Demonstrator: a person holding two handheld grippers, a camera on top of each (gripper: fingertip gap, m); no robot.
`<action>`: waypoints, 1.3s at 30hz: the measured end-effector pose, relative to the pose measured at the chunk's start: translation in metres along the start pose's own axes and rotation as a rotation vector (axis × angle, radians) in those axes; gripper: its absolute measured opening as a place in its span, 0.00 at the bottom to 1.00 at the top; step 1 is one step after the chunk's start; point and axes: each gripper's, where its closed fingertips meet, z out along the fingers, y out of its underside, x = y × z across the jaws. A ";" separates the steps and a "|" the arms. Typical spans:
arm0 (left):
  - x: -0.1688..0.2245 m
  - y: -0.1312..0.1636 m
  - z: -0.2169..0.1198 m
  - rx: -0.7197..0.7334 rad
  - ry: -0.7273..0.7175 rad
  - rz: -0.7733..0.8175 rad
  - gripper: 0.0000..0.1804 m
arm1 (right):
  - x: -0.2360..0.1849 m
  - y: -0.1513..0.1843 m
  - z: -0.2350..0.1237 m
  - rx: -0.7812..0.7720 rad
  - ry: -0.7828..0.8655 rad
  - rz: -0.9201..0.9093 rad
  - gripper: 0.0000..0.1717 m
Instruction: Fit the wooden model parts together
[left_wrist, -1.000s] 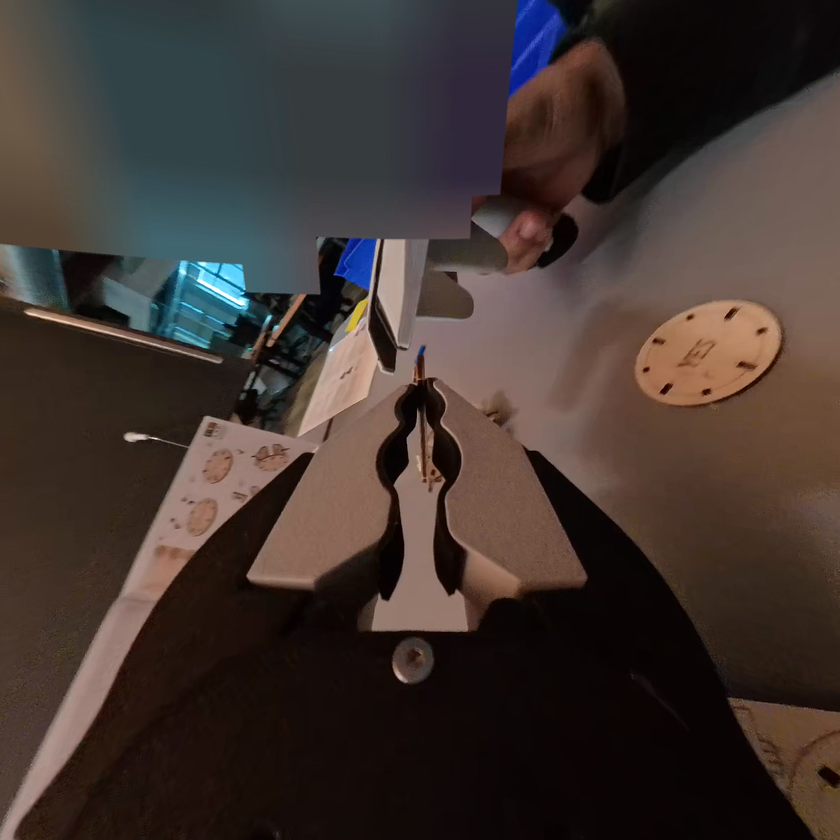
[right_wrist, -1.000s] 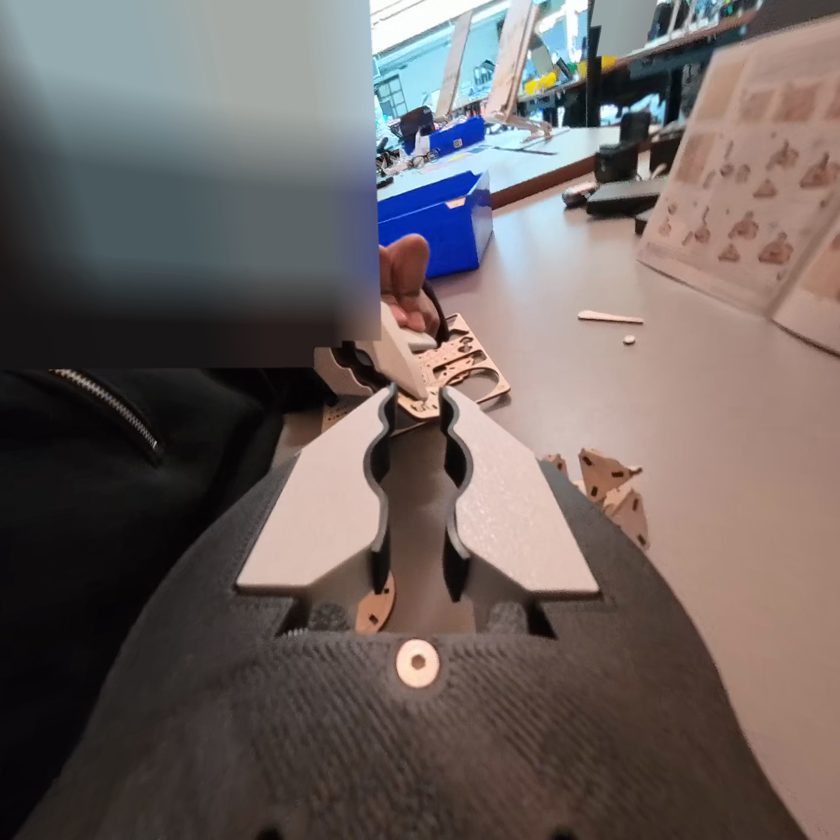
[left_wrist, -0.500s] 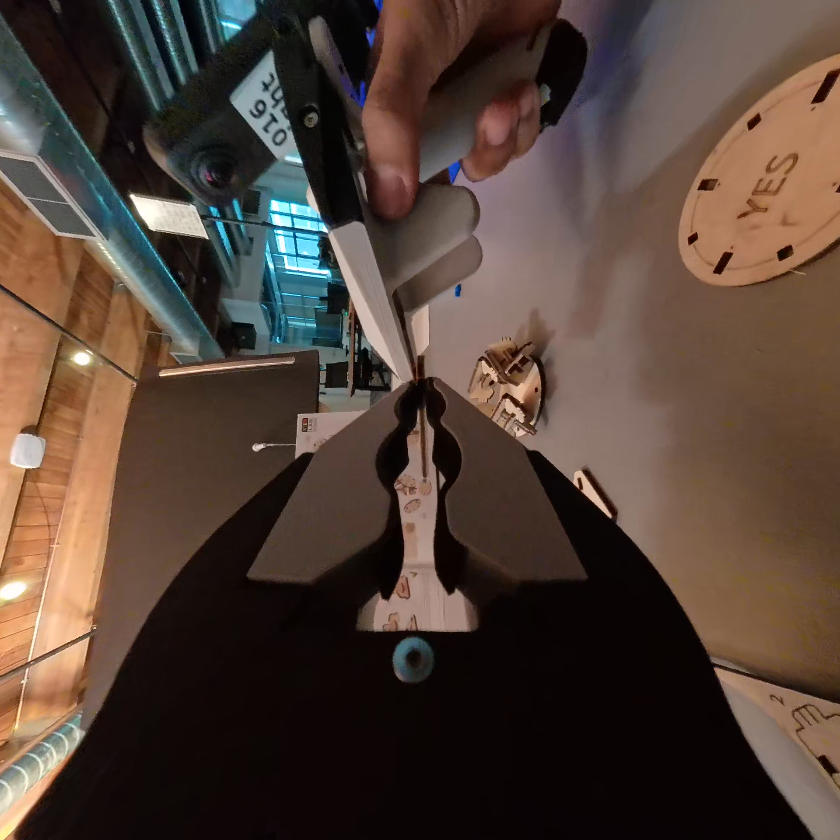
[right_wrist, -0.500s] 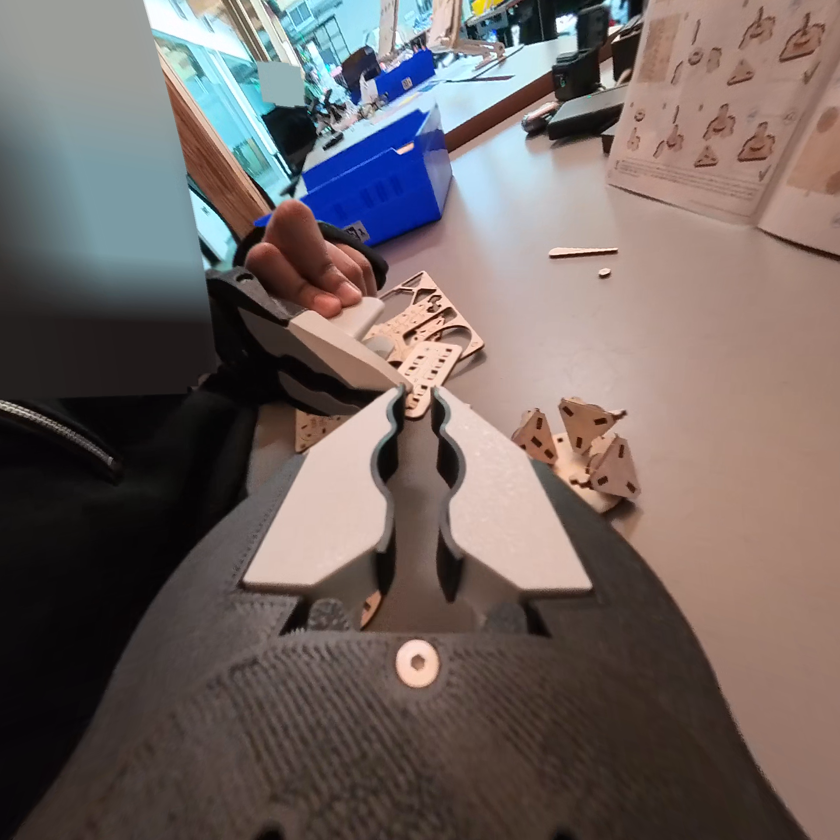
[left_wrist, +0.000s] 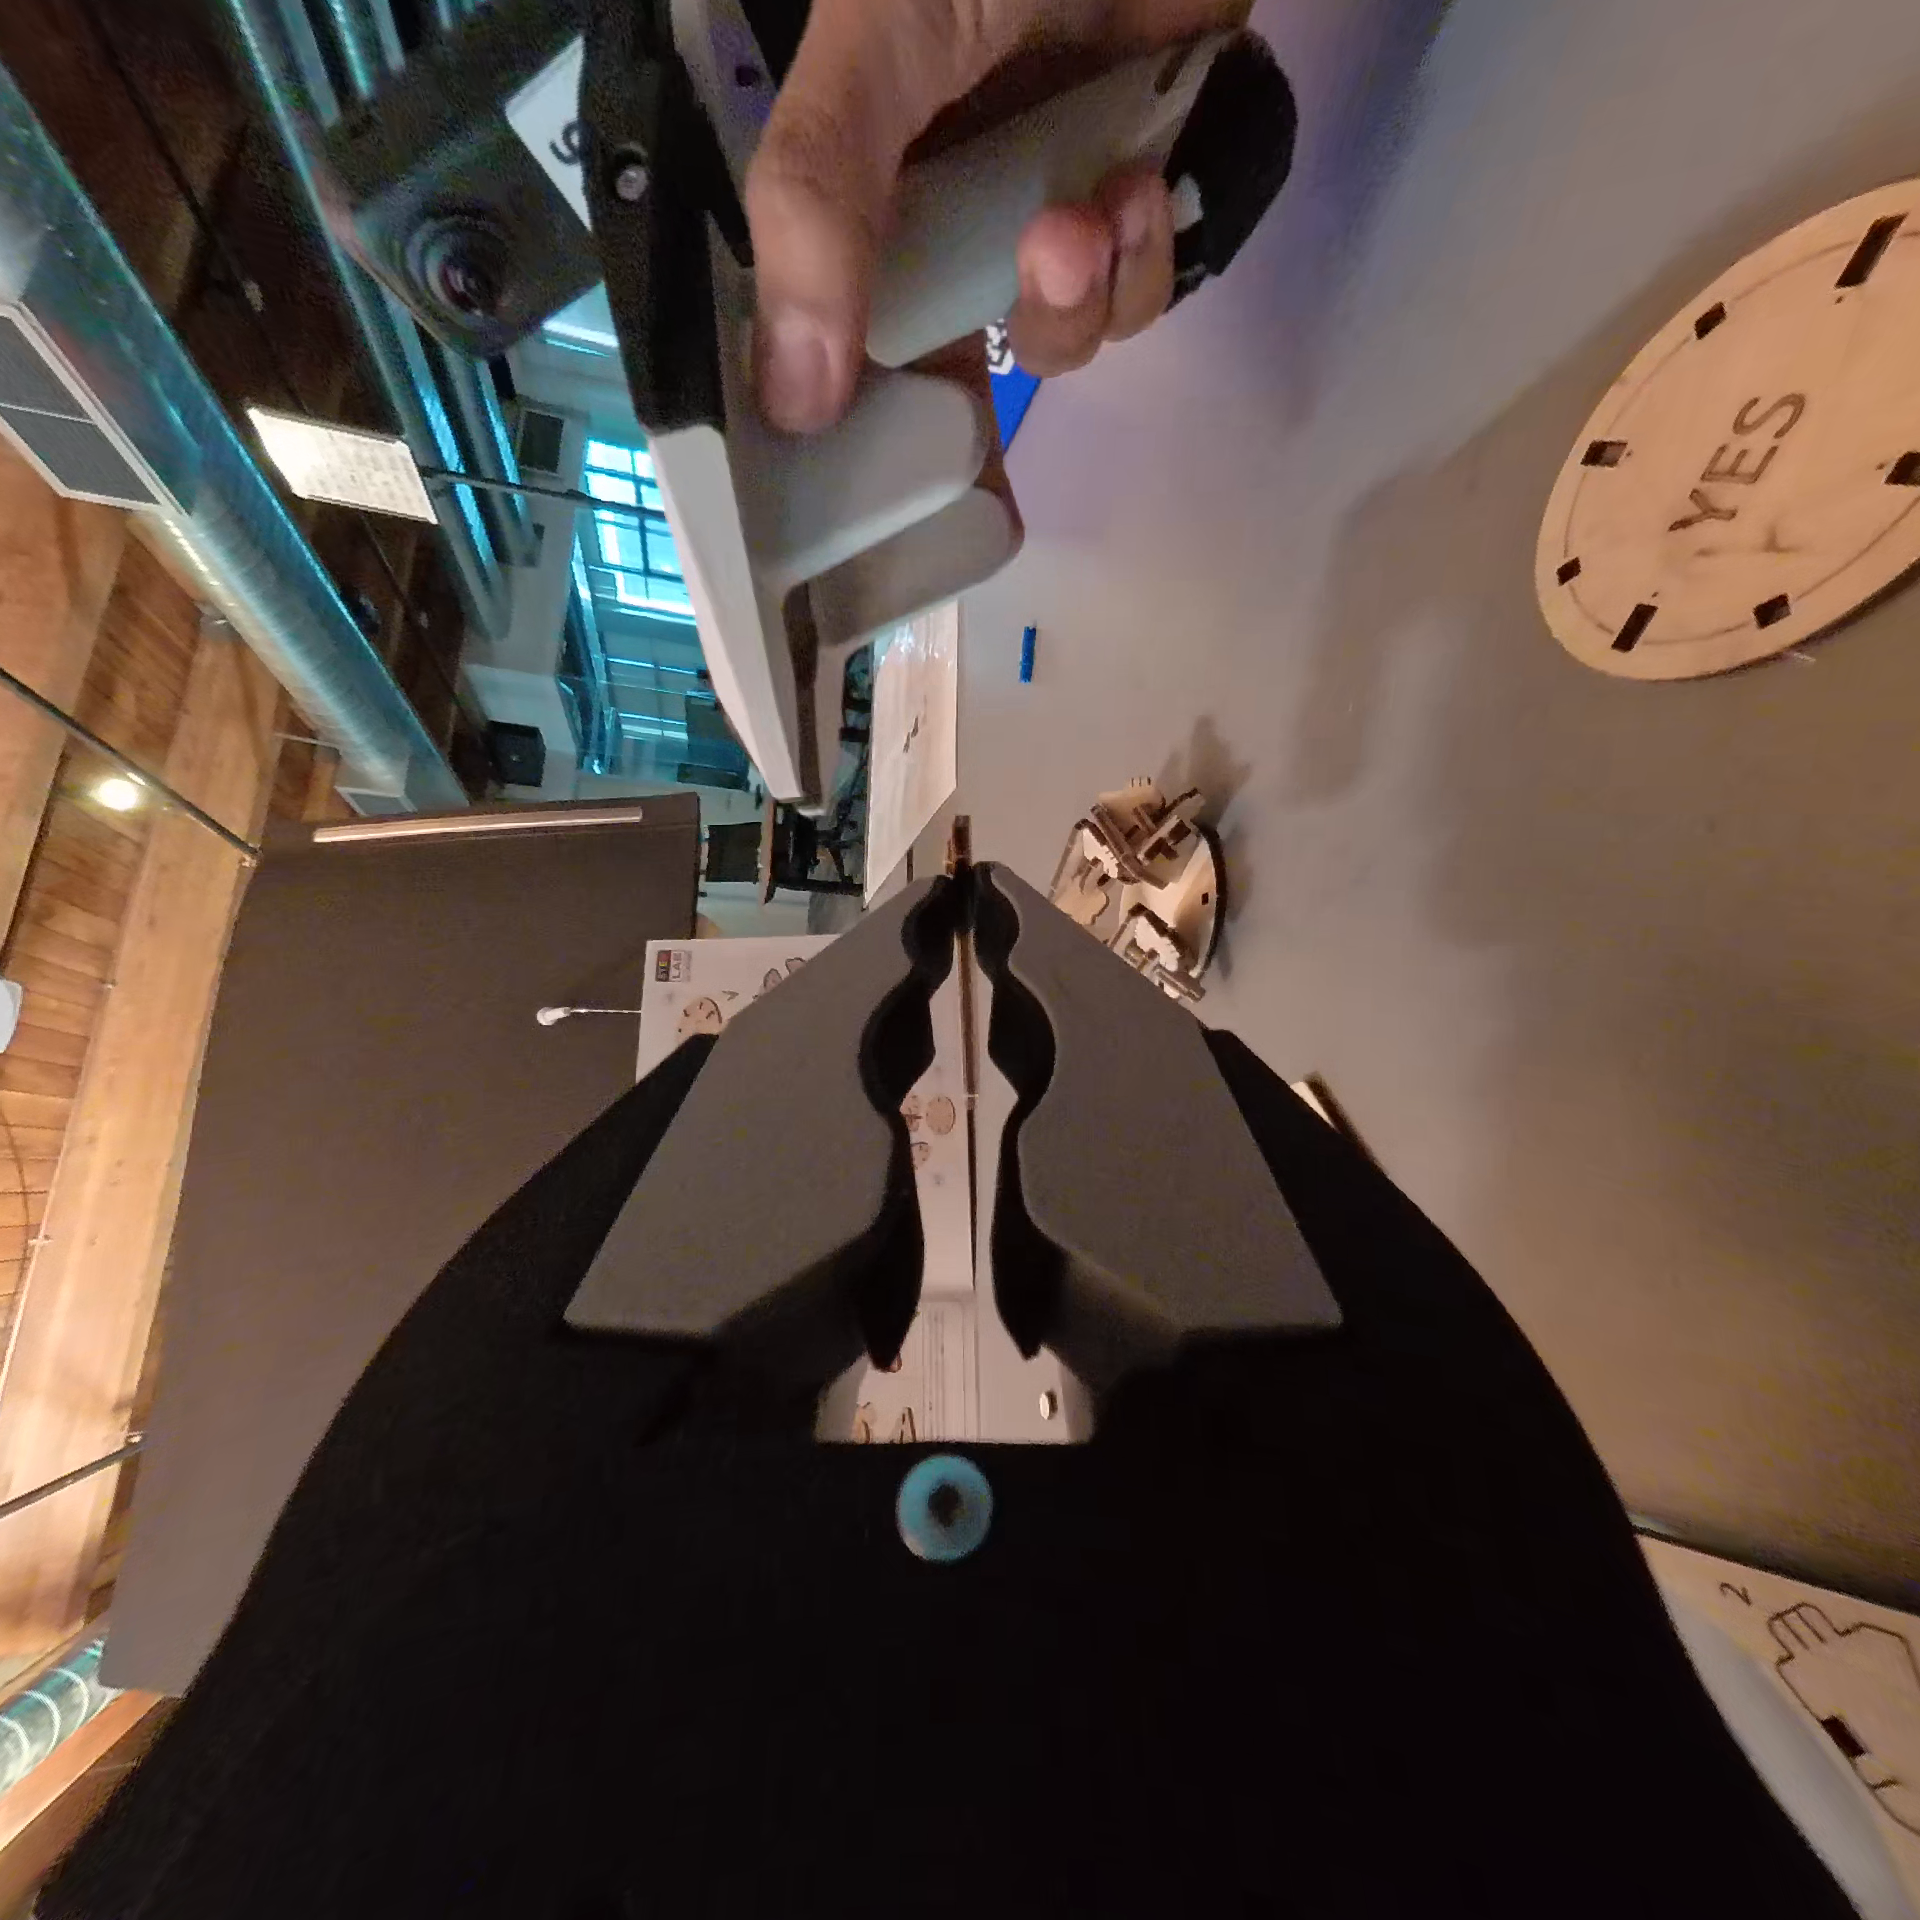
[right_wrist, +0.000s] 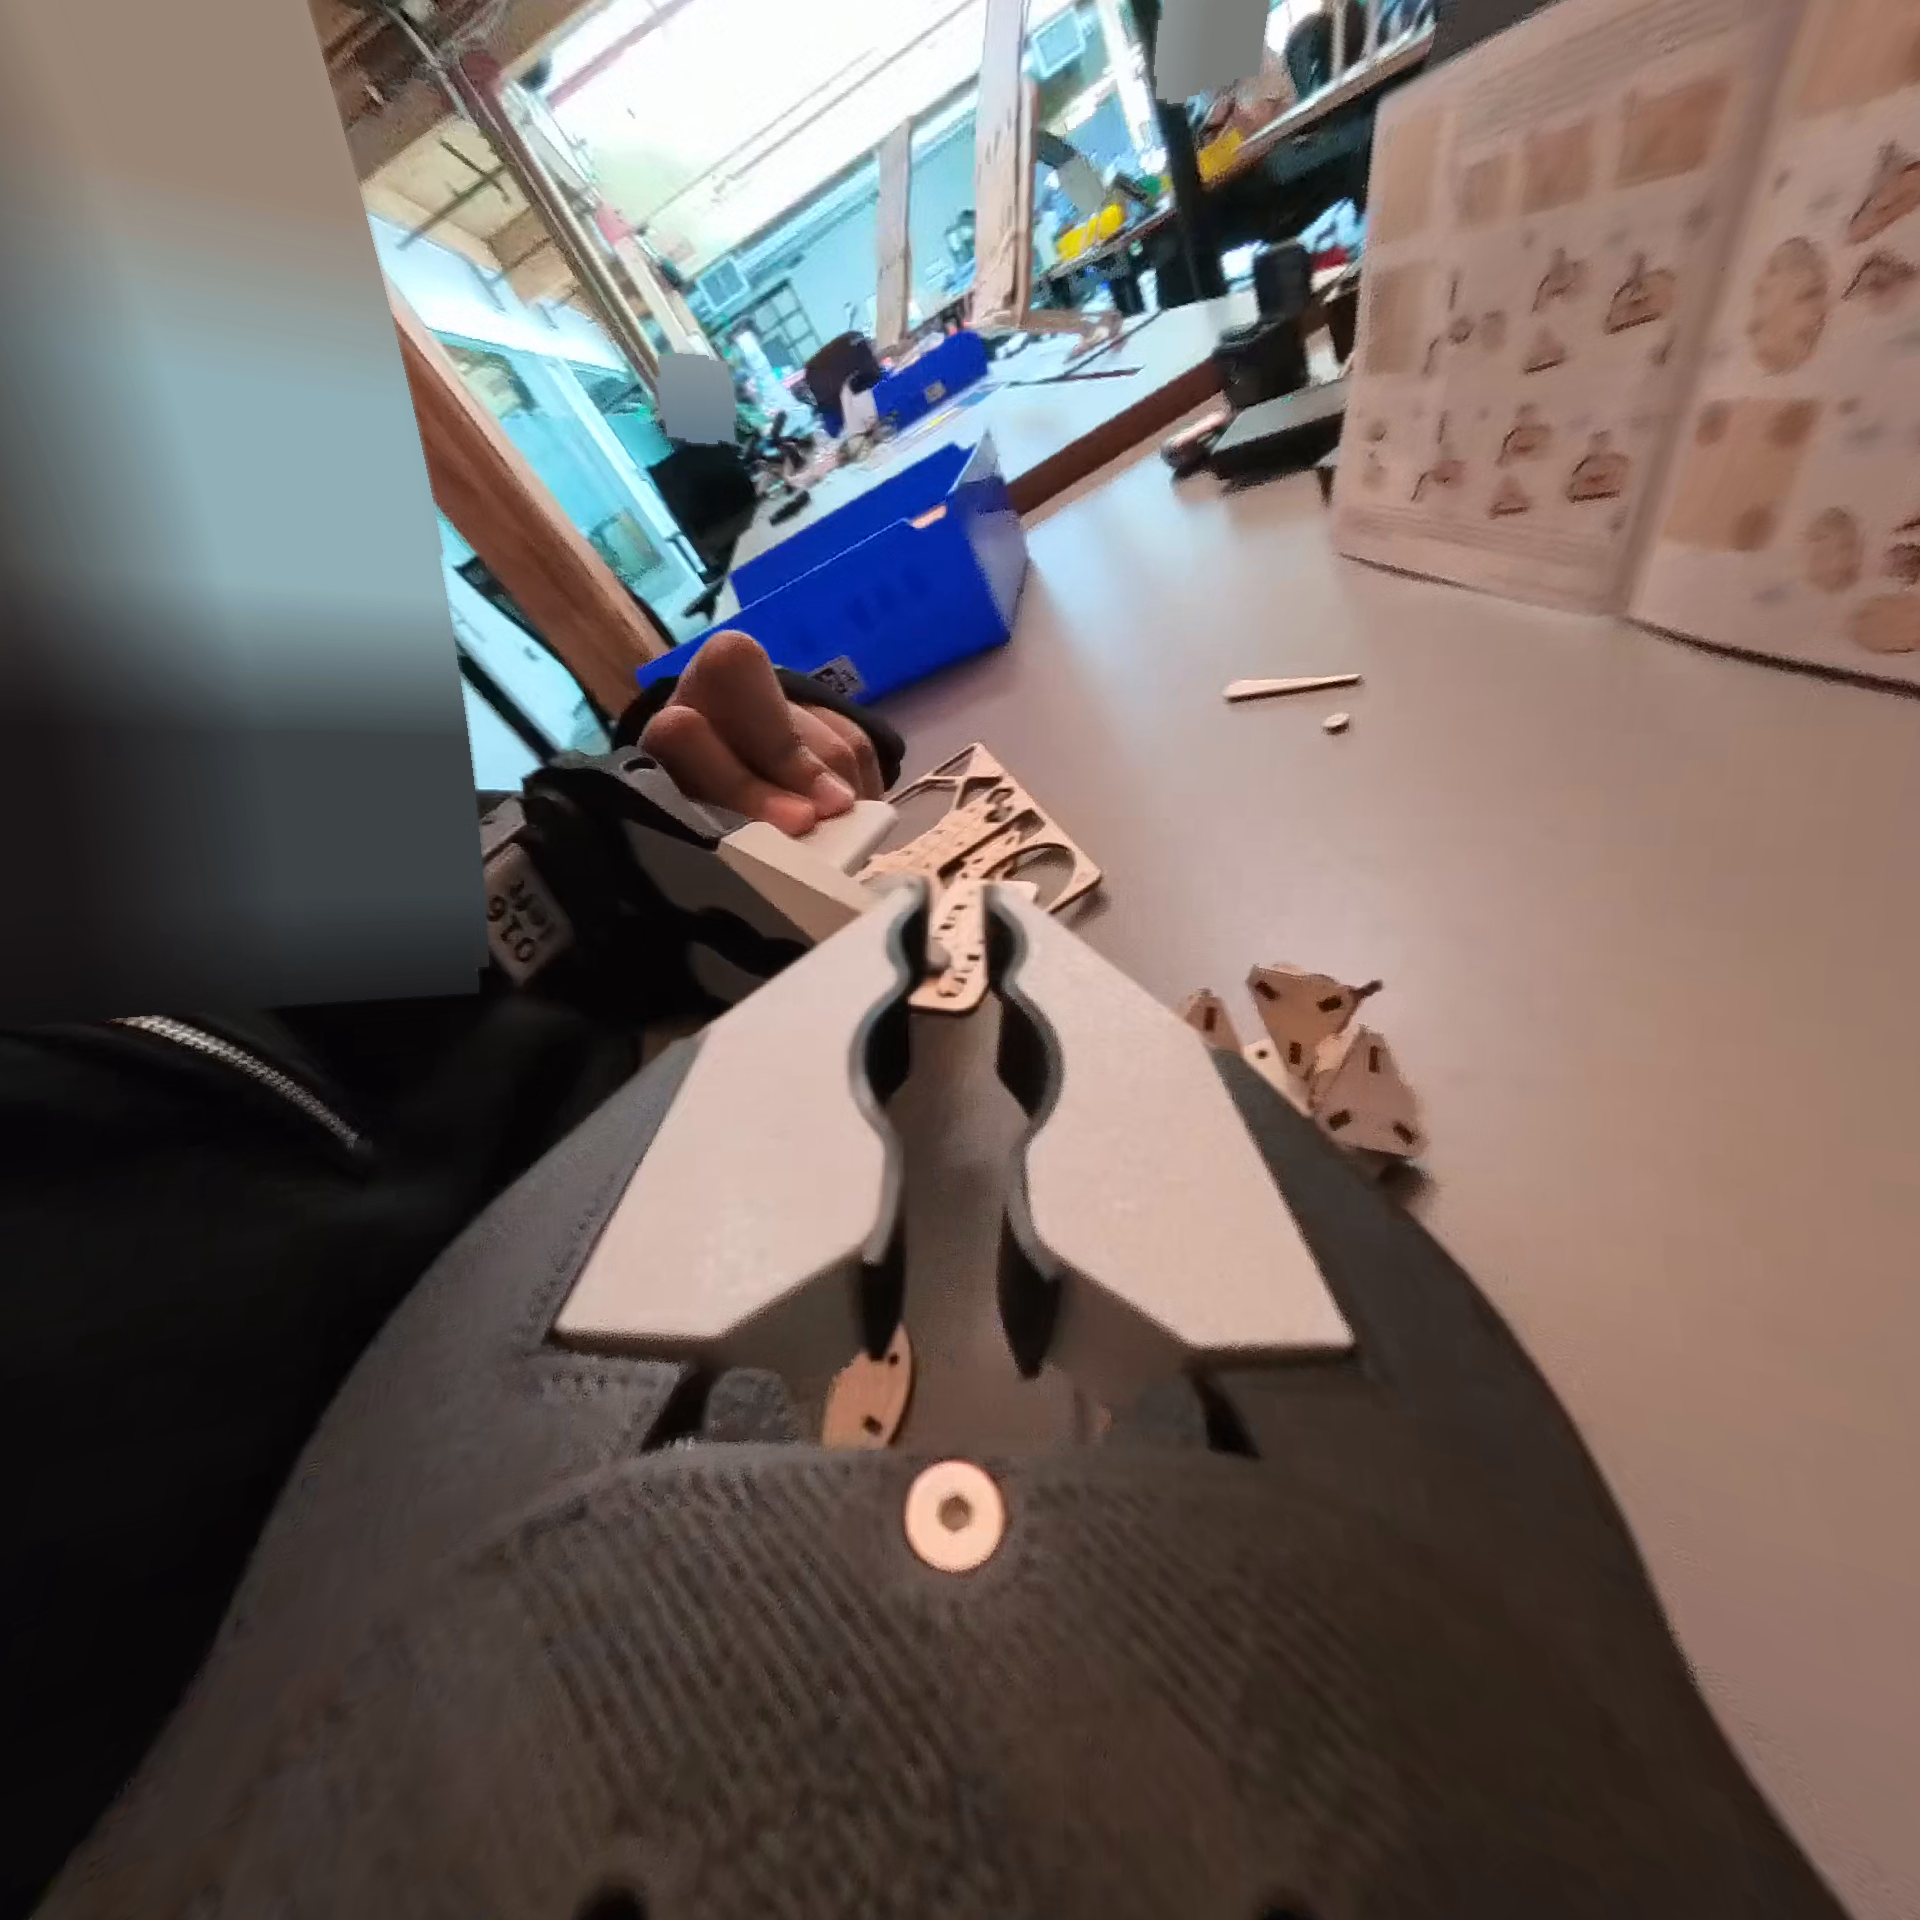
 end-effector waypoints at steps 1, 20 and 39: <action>0.000 0.001 0.000 -0.003 -0.003 0.005 0.00 | -0.001 0.003 0.002 -0.013 -0.015 0.021 0.09; -0.004 0.000 0.001 -0.010 -0.029 -0.003 0.00 | 0.001 0.026 0.018 -0.145 0.007 0.095 0.05; 0.000 -0.015 -0.006 0.095 0.047 -0.153 0.00 | 0.011 -0.013 -0.019 0.083 0.002 0.152 0.00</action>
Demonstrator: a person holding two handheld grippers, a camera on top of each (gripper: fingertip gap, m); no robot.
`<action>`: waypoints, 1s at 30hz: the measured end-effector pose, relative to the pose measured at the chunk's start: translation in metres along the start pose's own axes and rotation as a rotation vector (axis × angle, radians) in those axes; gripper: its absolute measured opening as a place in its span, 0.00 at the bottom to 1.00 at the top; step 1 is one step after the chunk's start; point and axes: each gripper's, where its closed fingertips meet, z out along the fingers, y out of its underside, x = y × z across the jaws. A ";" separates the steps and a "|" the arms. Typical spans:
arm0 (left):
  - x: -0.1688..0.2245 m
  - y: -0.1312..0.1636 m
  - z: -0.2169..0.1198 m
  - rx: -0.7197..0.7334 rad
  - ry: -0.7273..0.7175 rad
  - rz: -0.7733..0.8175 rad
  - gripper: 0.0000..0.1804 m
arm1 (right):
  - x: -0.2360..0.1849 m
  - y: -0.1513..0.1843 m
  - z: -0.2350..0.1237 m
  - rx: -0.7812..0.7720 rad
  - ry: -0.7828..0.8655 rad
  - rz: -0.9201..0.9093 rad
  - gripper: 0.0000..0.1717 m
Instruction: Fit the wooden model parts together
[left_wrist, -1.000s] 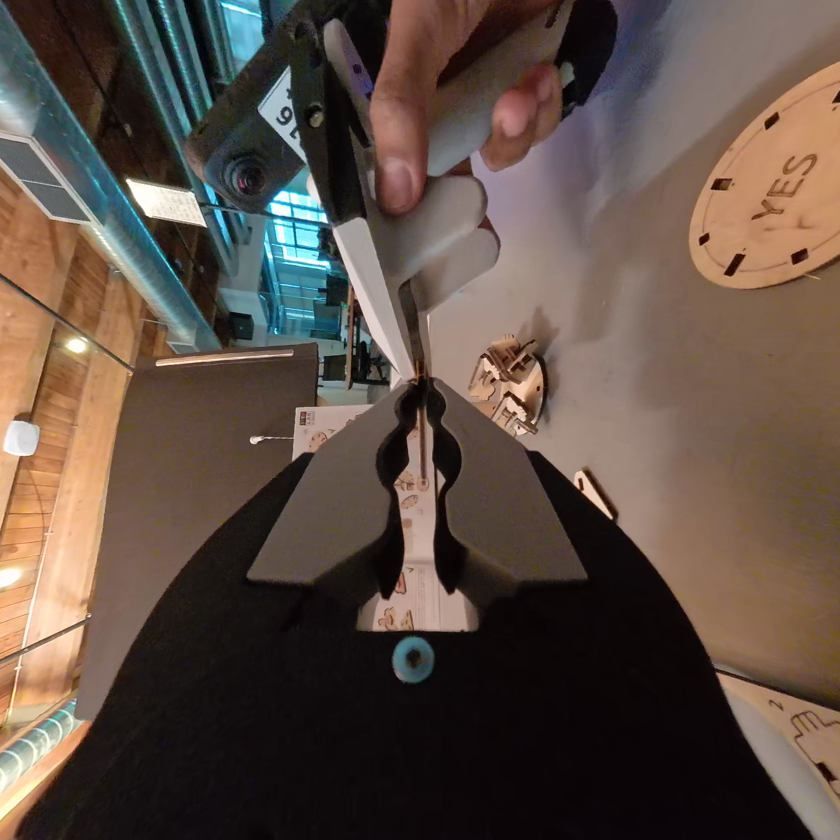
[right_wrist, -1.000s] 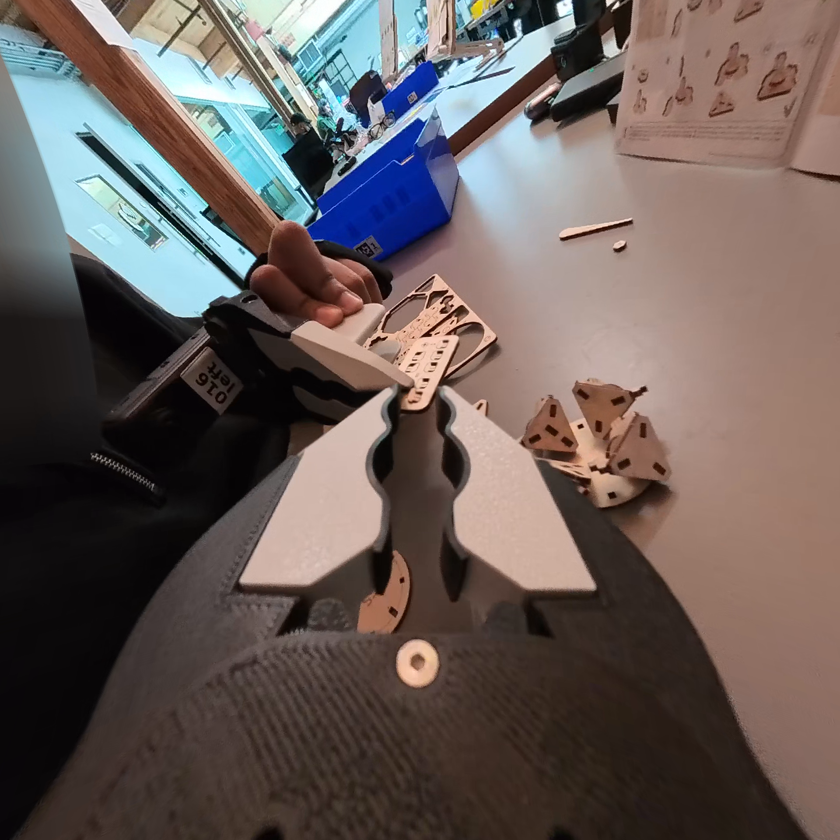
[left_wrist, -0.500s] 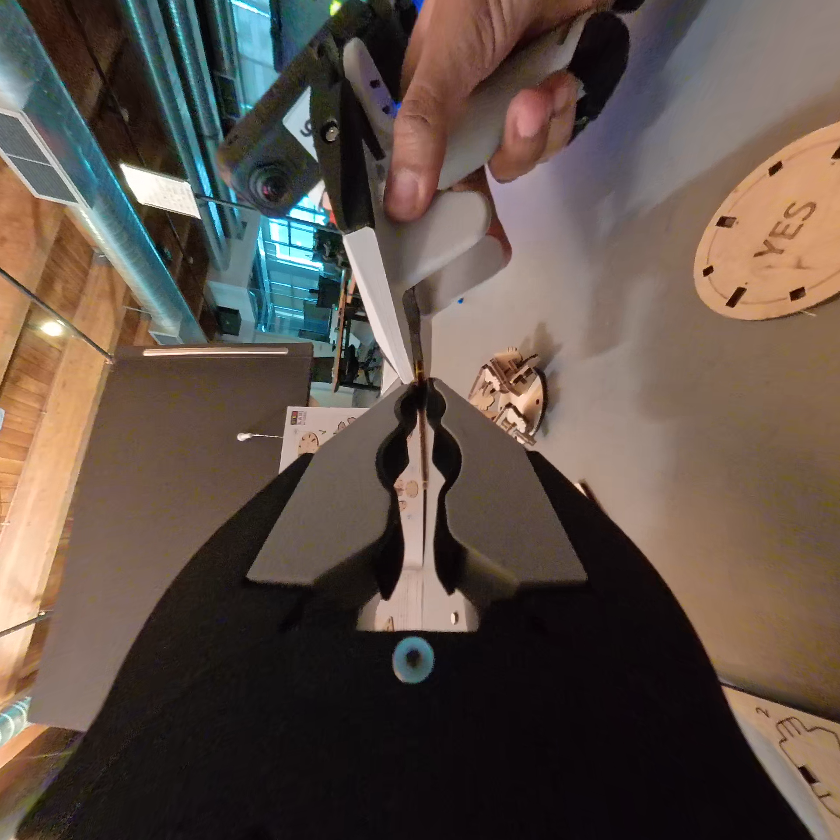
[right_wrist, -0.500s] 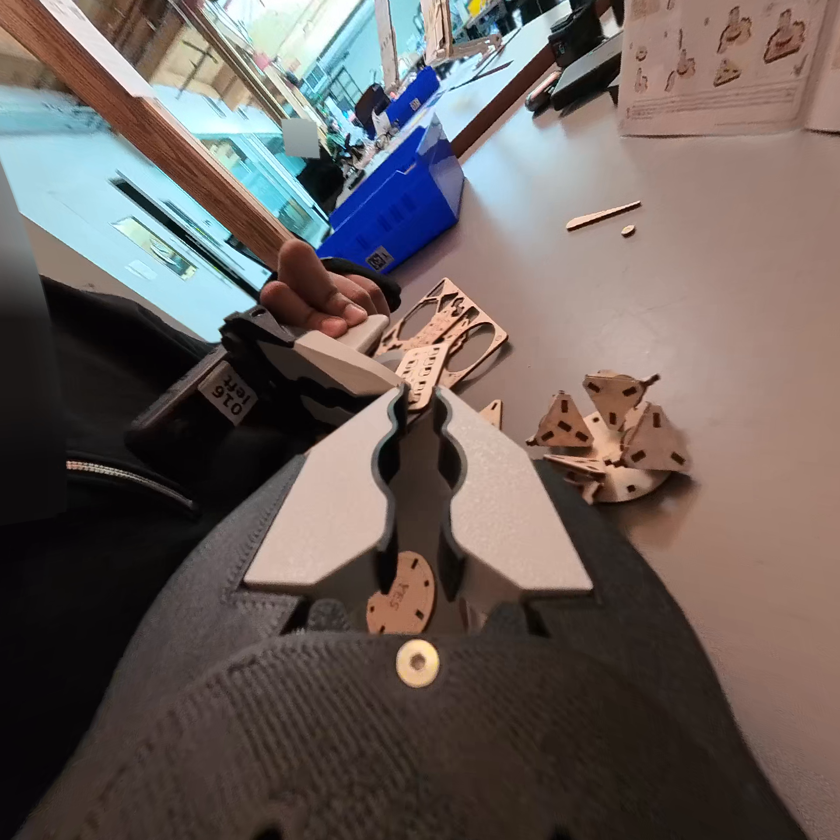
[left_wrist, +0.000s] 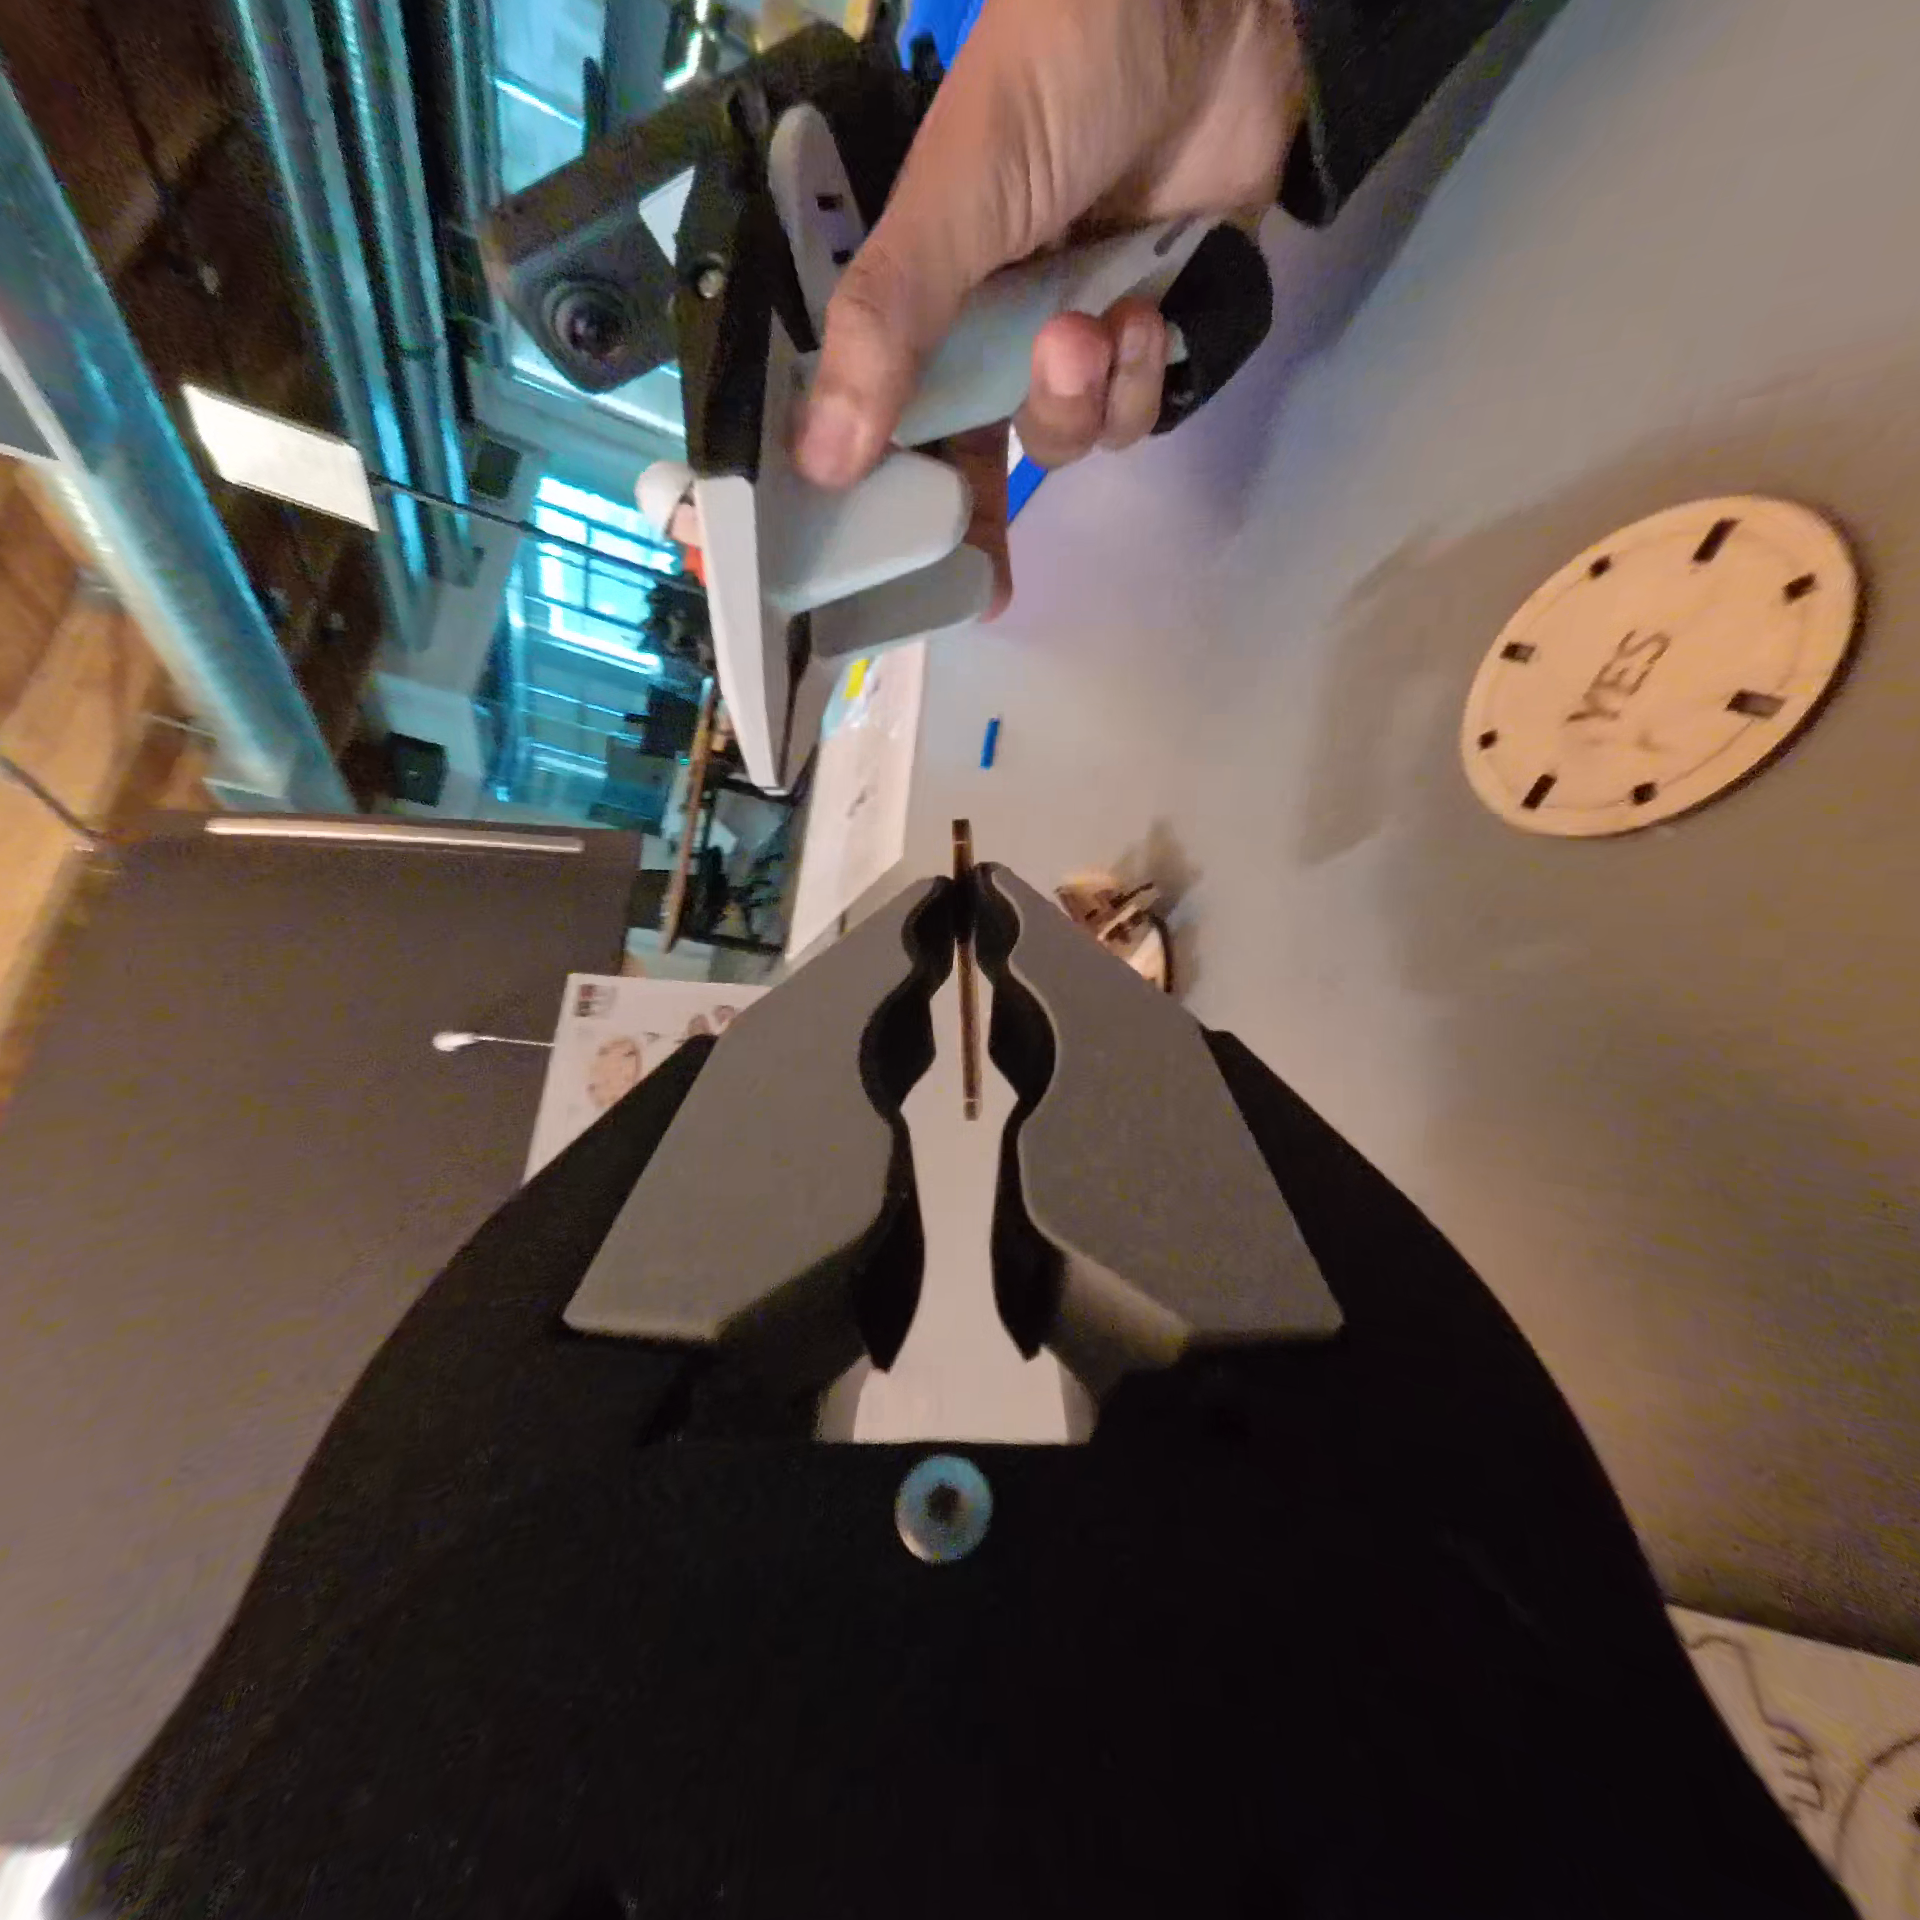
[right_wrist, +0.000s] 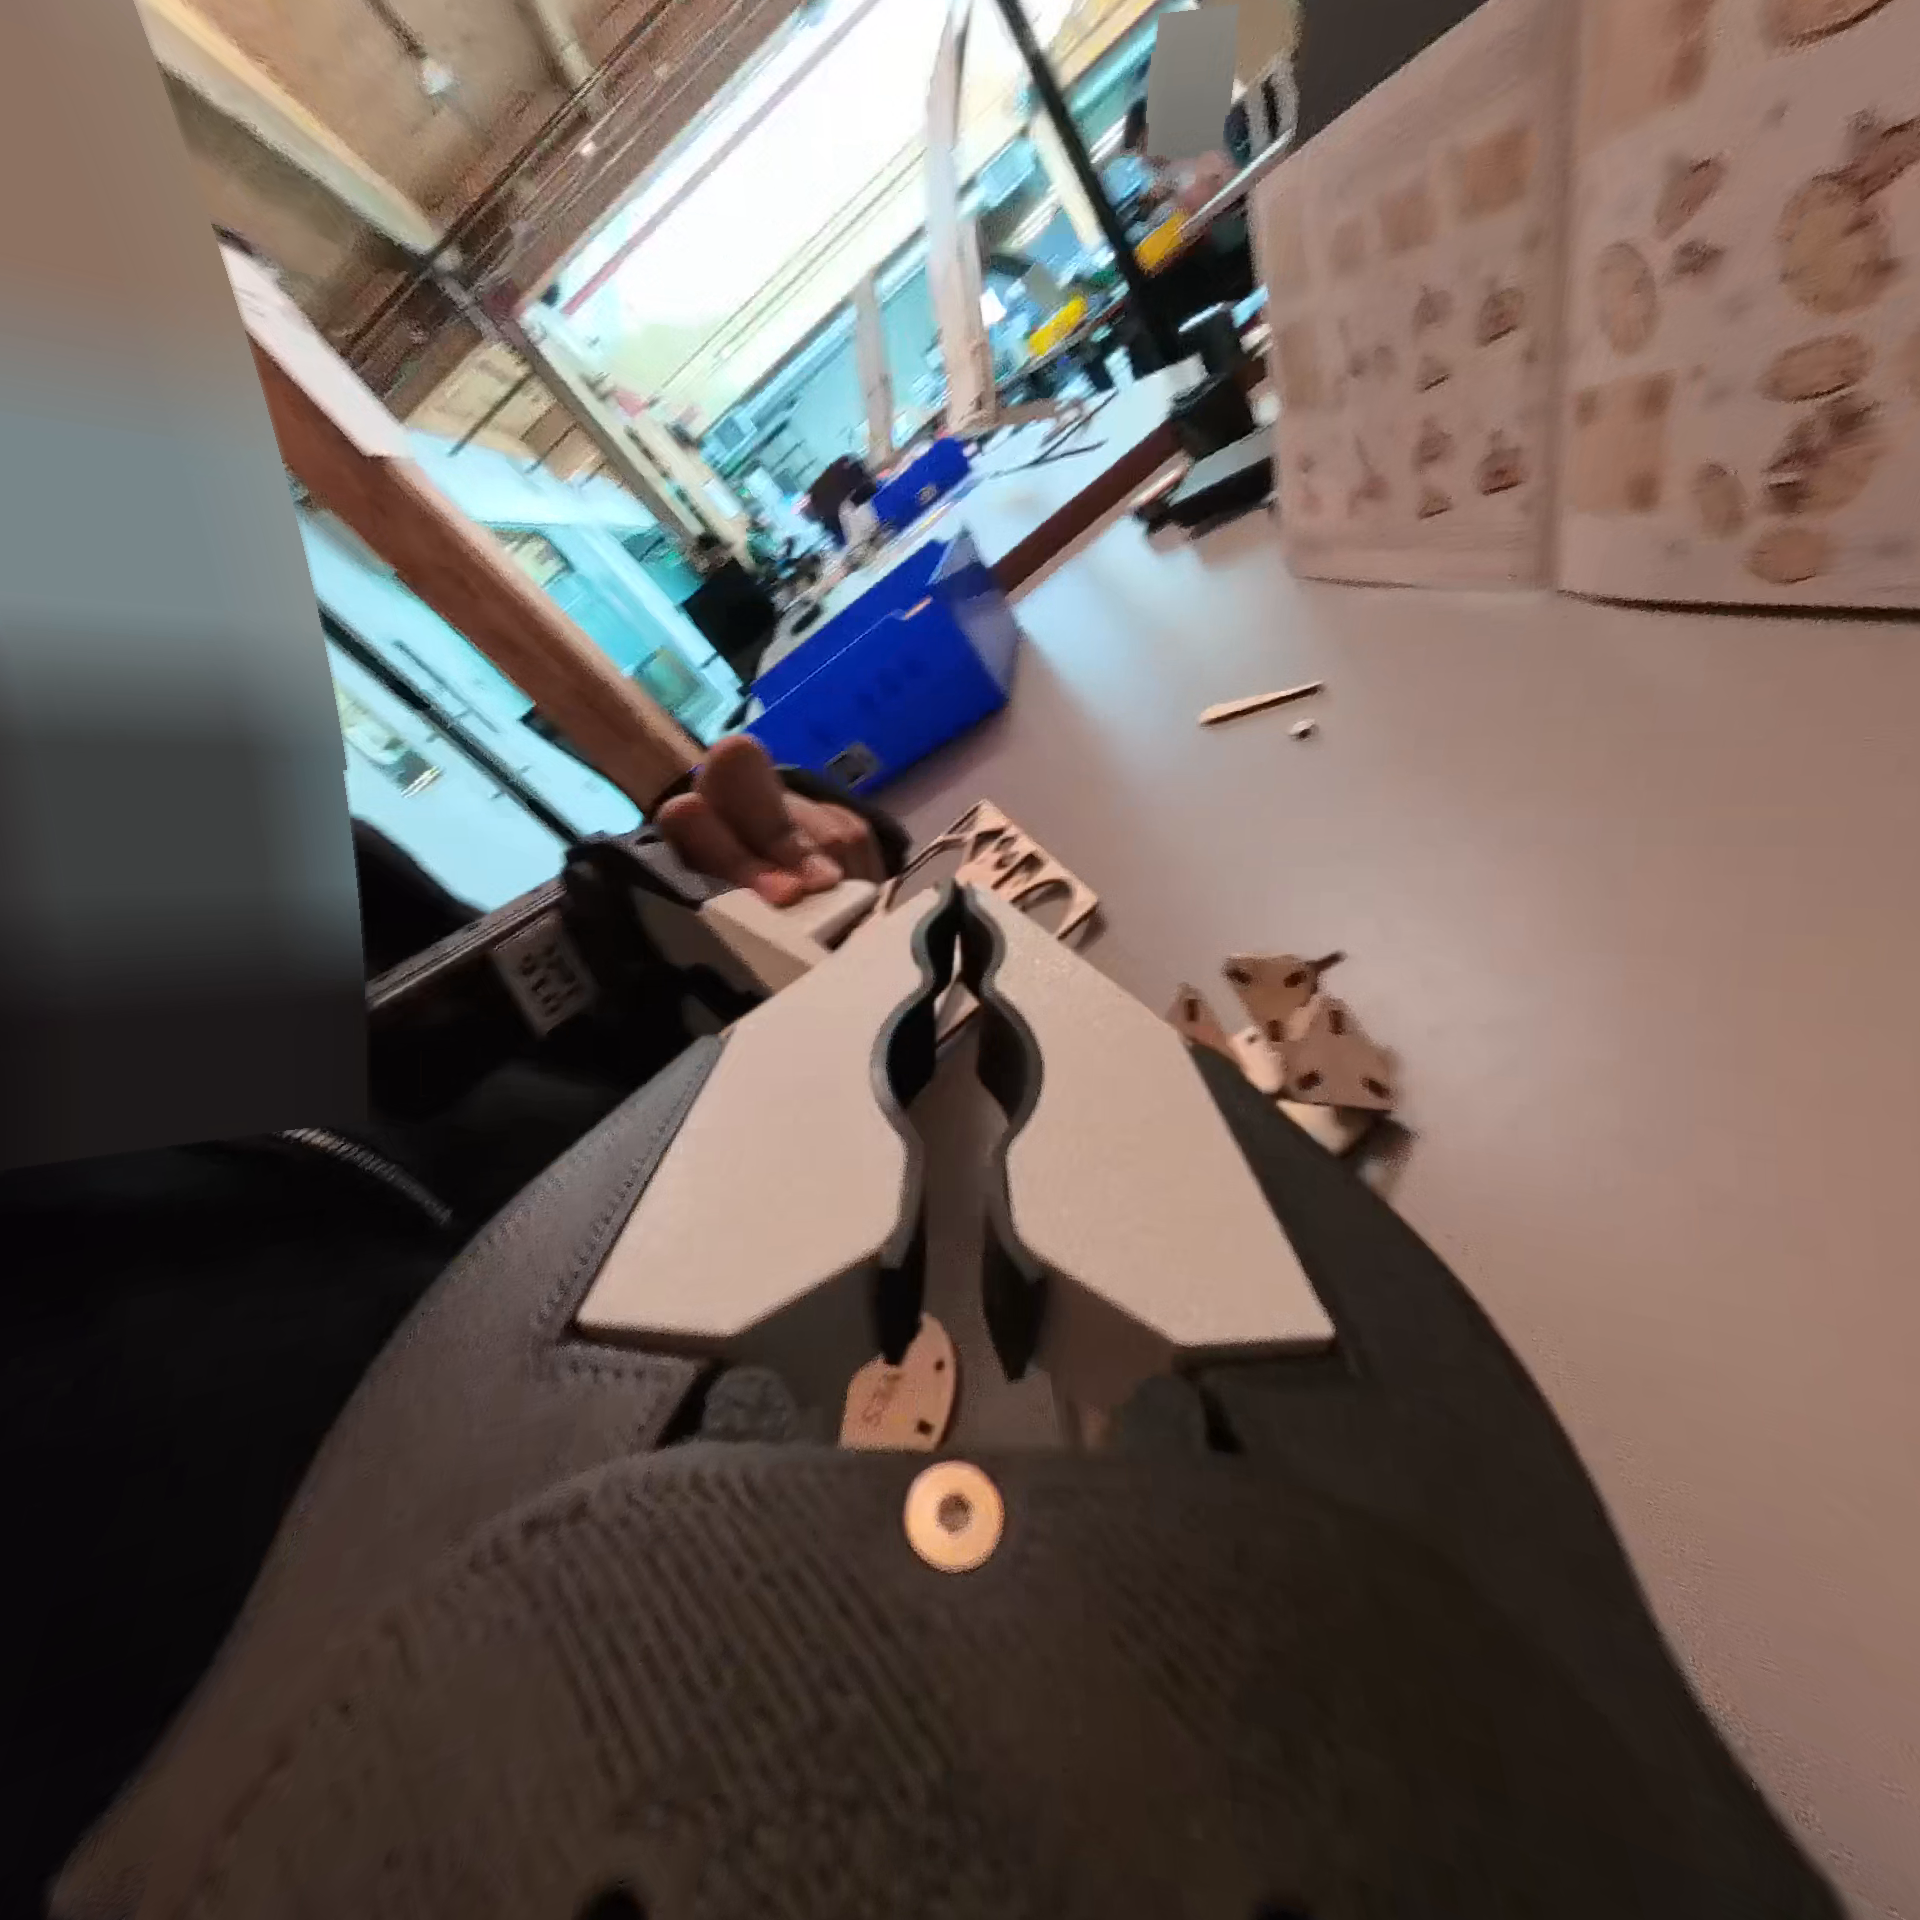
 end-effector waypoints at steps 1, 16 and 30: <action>0.001 0.002 0.001 -0.004 0.005 -0.002 0.00 | -0.004 0.004 0.003 -0.028 -0.027 0.000 0.00; -0.047 0.047 -0.008 0.049 -0.020 -0.619 0.00 | -0.009 0.017 0.014 -0.091 -0.027 -0.088 0.06; -0.028 -0.011 -0.019 0.460 0.714 -1.534 0.00 | -0.036 0.048 0.035 -0.231 -0.156 -0.138 0.10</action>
